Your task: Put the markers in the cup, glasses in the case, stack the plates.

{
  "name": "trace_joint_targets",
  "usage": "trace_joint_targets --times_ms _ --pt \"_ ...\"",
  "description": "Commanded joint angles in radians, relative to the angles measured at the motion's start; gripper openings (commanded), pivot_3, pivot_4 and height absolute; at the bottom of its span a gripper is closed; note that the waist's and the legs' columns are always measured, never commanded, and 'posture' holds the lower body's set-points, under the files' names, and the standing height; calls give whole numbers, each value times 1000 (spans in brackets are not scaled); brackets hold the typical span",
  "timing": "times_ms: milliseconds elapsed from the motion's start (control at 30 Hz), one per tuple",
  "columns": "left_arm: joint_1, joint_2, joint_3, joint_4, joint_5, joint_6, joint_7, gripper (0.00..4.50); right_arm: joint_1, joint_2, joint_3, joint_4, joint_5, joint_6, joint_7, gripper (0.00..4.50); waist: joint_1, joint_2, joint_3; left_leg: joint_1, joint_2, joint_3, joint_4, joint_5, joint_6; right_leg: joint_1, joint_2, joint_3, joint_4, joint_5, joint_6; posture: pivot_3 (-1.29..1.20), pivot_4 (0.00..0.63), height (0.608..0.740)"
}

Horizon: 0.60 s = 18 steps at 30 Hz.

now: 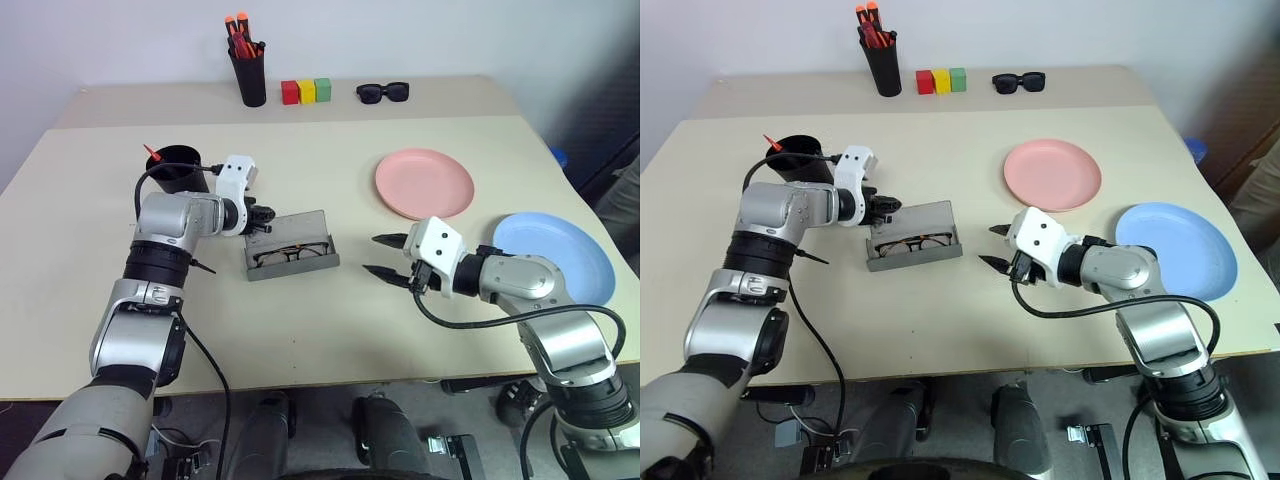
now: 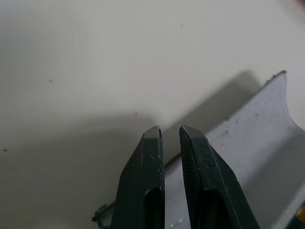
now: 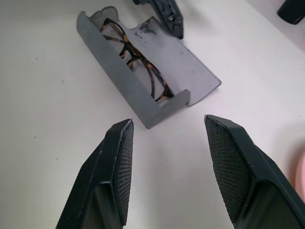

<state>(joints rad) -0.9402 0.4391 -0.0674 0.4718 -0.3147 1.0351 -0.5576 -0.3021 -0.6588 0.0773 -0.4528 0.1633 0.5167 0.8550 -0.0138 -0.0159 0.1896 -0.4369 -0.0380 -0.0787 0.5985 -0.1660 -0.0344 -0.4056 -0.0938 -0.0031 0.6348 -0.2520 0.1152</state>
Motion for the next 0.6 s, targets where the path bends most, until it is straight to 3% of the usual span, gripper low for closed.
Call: trace_joint_targets --times_ms 33,333,600 --pt "30 38 -10 -99 0 -18 -56 566 -7 -17 -24 19 2 -26 -12 2374 -1 0 0 0 0 0 0 0 0 0 0 0 0 0 0 0 150 740" --pt "145 90 36 -293 -24 -10 -101 566 -28 1 0 91 0 -73 -23 2374 1 0 0 0 0 0 0 0 0 0 -1 0 0 0 0 0 150 740" --pt "58 42 42 -100 84 -125 62 566 -36 16 25 110 1 -91 -25 2374 3 0 0 0 0 0 0 0 0 0 -1 0 0 0 0 0 150 740"
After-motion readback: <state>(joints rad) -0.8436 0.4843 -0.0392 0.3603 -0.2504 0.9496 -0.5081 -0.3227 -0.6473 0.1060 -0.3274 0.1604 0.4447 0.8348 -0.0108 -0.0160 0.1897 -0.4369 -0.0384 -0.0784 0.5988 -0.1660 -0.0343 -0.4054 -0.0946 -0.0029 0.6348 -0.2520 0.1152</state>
